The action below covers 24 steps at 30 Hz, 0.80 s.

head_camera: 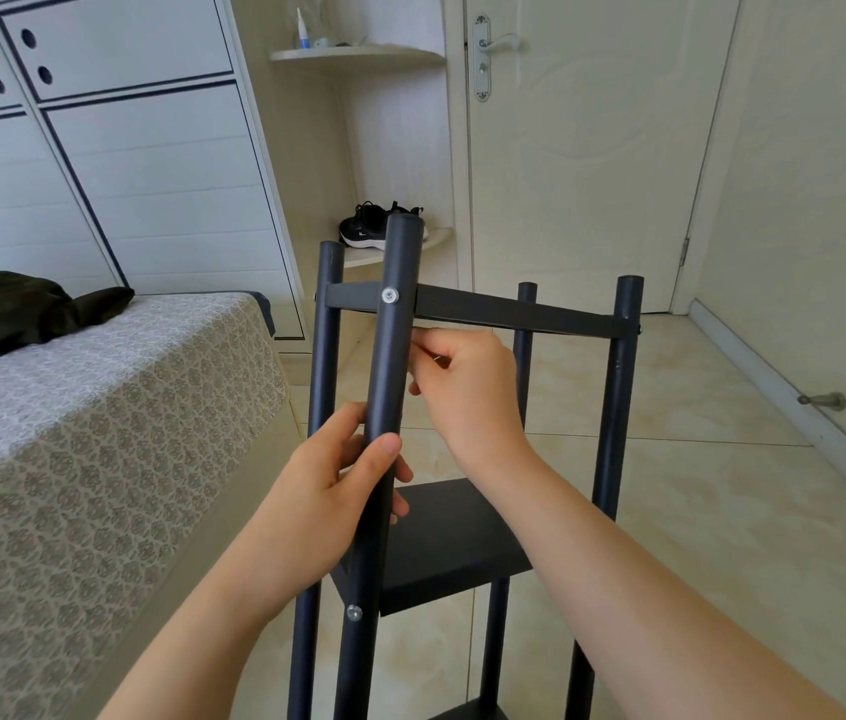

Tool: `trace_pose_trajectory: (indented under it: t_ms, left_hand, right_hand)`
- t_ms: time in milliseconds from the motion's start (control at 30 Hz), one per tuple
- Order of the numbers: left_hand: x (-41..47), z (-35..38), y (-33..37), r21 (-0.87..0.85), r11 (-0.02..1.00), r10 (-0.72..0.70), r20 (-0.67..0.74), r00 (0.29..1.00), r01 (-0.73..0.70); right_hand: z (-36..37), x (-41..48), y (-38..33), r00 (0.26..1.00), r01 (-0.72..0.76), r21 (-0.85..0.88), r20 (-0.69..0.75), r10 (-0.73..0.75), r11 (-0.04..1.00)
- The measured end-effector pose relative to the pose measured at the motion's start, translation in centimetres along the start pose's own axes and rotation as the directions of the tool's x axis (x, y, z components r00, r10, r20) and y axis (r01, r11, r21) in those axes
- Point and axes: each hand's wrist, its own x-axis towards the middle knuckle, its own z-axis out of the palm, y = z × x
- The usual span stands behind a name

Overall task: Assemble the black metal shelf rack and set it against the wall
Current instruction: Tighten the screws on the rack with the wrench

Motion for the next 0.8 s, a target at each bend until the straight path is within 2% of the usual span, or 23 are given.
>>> trace_pose_trajectory:
  t_ms: [200, 367, 467, 667, 800]
  left_hand:
    - [0.0, -0.2, -0.1, 0.004, 1.0, 0.019, 0.019, 1.0, -0.019]
    - [0.3, 0.1, -0.1, 0.006, 0.999, 0.036, 0.015, 0.999, -0.036]
    - [0.5, 0.3, -0.1, -0.007, 0.999, 0.035, 0.013, 0.999, -0.035]
    - [0.7, 0.2, -0.1, 0.002, 0.999, 0.037, 0.011, 0.999, -0.037]
    - [0.7, 0.0, 0.0, -0.003, 1.0, 0.024, 0.018, 1.0, -0.024]
  right_hand:
    - [1.7, -0.4, 1.0, 0.977, 0.103, 0.03, -0.19, -0.096, 0.994]
    - [2.5, -0.4, 1.4, 0.959, 0.099, 0.074, -0.274, -0.075, 0.992]
    - [2.5, -0.4, 1.2, 0.971, 0.062, 0.141, -0.238, -0.027, 0.988]
    - [0.4, -0.2, 1.1, 0.999, 0.003, 0.151, -0.037, 0.003, 0.989]
    - [-1.6, -0.3, 0.9, 0.999, -0.032, 0.144, -0.011, 0.034, 0.989]
